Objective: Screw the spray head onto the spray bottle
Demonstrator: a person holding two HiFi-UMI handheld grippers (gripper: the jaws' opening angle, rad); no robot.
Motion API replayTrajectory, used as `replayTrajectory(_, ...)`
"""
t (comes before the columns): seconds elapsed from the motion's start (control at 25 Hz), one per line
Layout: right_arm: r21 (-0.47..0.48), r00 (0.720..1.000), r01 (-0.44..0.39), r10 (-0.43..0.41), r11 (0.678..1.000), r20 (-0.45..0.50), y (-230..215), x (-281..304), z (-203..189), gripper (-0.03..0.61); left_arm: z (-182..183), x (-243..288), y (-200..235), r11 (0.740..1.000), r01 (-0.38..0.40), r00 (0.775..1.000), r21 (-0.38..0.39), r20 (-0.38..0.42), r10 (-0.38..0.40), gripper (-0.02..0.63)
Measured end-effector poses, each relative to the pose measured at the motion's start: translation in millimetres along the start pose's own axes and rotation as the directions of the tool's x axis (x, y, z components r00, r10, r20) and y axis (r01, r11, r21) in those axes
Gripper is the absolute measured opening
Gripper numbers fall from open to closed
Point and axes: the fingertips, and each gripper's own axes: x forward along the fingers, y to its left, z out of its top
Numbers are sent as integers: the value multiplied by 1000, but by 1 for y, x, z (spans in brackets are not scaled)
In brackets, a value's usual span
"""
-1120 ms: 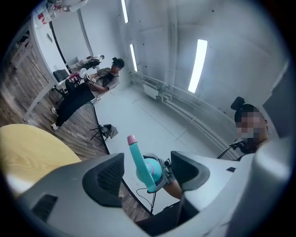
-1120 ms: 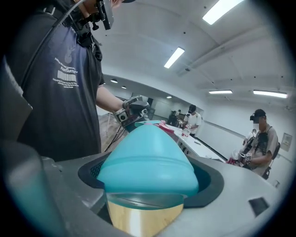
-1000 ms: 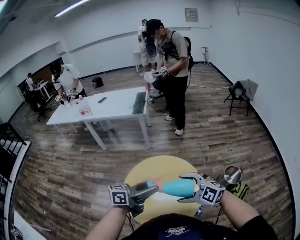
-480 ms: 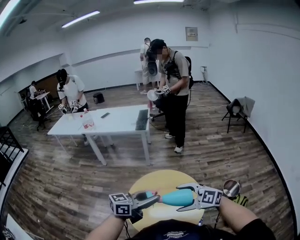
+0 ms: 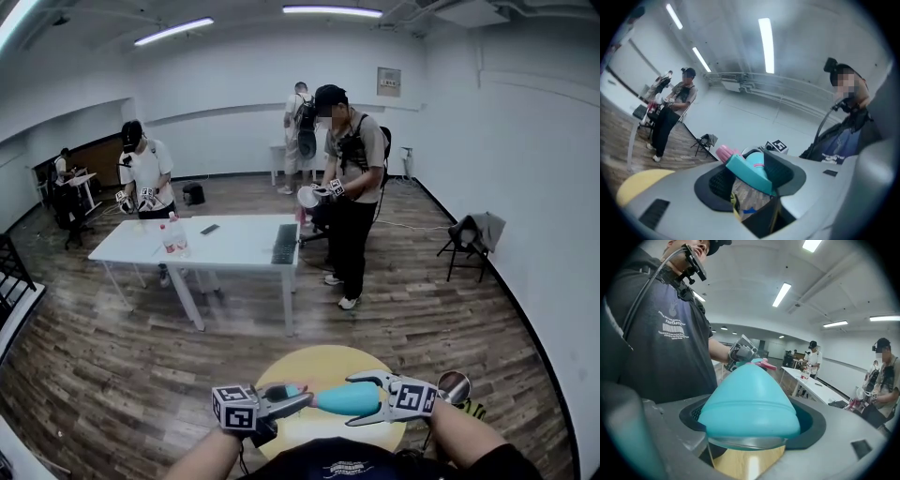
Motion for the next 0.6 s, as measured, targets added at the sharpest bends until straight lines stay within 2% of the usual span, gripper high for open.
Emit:
replayTrajectory(0.12, 58, 999, -2, -1, 998, 47, -6, -1, 9, 460, 10, -6, 9, 978, 31, 995, -205, 104, -10, 224)
replayTrajectory(0.16, 93, 997, 4, -10, 996, 71, -10, -3, 11, 461, 14, -14, 13, 961, 44, 986, -271, 168, 2, 266)
replayTrajectory(0.2, 137, 995, 13, -27, 990, 100, -15, -7, 10, 461, 18, -26, 20, 939, 59, 968, -338, 248, 29, 322)
replayTrajectory(0.28, 213, 988, 32, -63, 976, 141, -24, -21, 0, 462, 21, -56, 38, 885, 97, 911, -455, 399, 106, 370)
replayTrajectory(0.32, 229, 987, 40, -74, 973, 141, -26, -28, -9, 462, 19, -70, 48, 862, 108, 883, -495, 446, 146, 379)
replayTrajectory(0.36, 231, 988, 49, -81, 972, 131, -27, -34, -16, 462, 15, -81, 55, 847, 105, 866, -521, 467, 180, 379)
replayTrajectory(0.4, 221, 989, 58, -86, 973, 117, -25, -38, -19, 462, 11, -86, 60, 841, 92, 861, -534, 467, 202, 379)
replayTrajectory(0.48, 185, 992, 69, -87, 980, 93, -20, -40, -17, 462, 8, -79, 57, 850, 70, 880, -523, 433, 194, 379)
replayTrajectory(0.6, 117, 996, 55, -63, 992, 67, -13, -32, -11, 462, 18, -34, 30, 892, 101, 935, -440, 348, 66, 379)
